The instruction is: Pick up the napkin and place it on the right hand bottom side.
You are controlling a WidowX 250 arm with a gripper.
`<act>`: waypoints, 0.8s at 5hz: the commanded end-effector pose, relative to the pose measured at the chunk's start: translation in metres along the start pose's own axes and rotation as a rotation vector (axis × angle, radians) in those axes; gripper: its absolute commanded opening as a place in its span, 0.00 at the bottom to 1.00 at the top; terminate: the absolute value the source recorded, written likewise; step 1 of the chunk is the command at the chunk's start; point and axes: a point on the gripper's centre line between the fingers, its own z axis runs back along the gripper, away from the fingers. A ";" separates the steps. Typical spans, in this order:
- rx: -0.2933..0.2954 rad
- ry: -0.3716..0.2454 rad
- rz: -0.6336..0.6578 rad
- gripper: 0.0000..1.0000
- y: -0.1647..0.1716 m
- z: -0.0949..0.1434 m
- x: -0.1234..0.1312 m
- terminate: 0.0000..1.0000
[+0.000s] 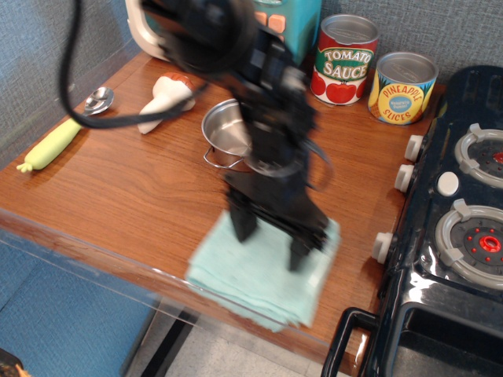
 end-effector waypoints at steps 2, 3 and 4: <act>0.041 0.031 0.086 1.00 -0.012 -0.005 0.007 0.00; 0.054 0.021 0.097 1.00 -0.001 0.002 0.016 0.00; 0.074 -0.041 0.073 1.00 -0.003 0.033 0.023 0.00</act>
